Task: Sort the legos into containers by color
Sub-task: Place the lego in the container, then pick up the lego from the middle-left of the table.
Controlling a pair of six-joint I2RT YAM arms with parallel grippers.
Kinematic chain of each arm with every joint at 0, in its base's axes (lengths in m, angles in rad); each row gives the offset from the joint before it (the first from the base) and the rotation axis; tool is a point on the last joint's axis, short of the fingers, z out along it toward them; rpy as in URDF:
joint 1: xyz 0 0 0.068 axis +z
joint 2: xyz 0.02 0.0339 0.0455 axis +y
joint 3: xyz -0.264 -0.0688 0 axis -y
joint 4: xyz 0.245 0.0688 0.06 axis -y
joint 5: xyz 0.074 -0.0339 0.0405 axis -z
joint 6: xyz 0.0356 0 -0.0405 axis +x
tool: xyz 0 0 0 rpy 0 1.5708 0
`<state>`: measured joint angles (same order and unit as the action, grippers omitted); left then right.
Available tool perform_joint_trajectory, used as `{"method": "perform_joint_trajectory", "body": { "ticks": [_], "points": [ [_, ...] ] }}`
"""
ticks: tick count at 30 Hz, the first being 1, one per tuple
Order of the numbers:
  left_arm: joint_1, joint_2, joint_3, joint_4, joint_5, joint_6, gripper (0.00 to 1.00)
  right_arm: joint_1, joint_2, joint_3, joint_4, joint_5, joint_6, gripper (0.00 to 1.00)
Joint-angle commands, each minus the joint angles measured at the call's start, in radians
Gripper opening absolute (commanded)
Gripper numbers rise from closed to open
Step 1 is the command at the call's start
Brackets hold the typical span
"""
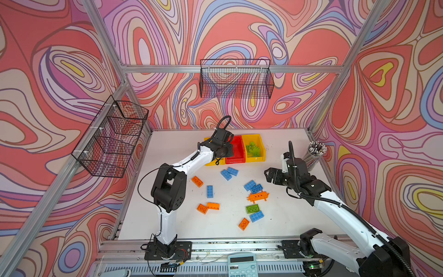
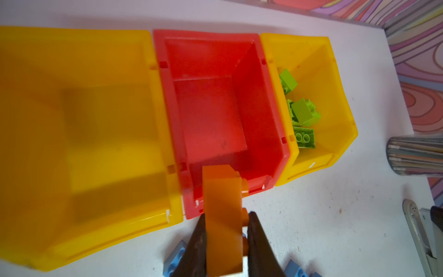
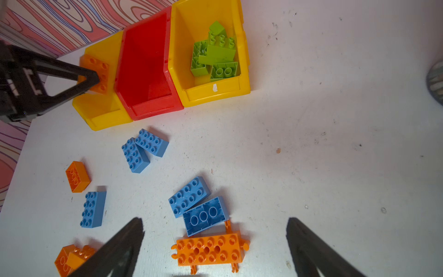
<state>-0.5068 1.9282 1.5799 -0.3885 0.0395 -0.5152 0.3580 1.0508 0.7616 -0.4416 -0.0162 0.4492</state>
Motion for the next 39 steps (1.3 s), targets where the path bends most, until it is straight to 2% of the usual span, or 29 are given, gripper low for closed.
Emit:
{"method": "perform_joint_trajectory", "body": {
  "ticks": [1,8,10,12,13,15,17,24,32,35,39],
  "points": [
    [0.074,-0.037,-0.063,0.012,-0.038,0.008,0.13,0.005,0.014,0.022,0.011,-0.007,-0.004,0.98],
    [0.123,0.02,-0.056,0.005,-0.018,0.015,0.14,0.006,0.011,0.028,0.0,-0.005,0.0,0.98],
    [0.126,0.047,-0.036,-0.001,-0.014,0.017,0.18,0.004,0.005,0.029,-0.006,0.0,-0.001,0.98],
    [0.129,0.071,-0.017,-0.01,-0.015,0.018,0.34,0.005,-0.001,0.028,-0.01,0.003,0.0,0.98],
    [0.13,0.08,-0.007,-0.013,-0.013,0.02,0.49,0.006,-0.004,0.028,-0.011,0.005,-0.001,0.98],
    [0.13,0.086,0.005,-0.023,-0.012,0.024,0.7,0.005,-0.007,0.027,-0.012,0.004,0.0,0.98],
    [0.131,0.07,-0.002,-0.025,-0.01,0.023,0.77,0.006,-0.009,0.027,-0.012,0.005,0.002,0.98],
    [0.131,-0.152,-0.158,0.005,-0.046,-0.002,0.78,0.005,-0.001,0.027,-0.001,-0.007,0.002,0.98],
    [0.131,-0.443,-0.492,-0.03,-0.17,-0.067,0.78,0.005,0.003,0.024,0.003,-0.026,0.0,0.98],
    [0.132,-0.493,-0.611,-0.01,-0.19,-0.096,0.8,0.006,0.003,0.021,0.009,-0.038,0.002,0.98],
    [0.134,-0.473,-0.68,0.036,-0.156,-0.115,0.82,0.006,0.007,0.02,0.015,-0.055,0.008,0.98]
  ]
}}
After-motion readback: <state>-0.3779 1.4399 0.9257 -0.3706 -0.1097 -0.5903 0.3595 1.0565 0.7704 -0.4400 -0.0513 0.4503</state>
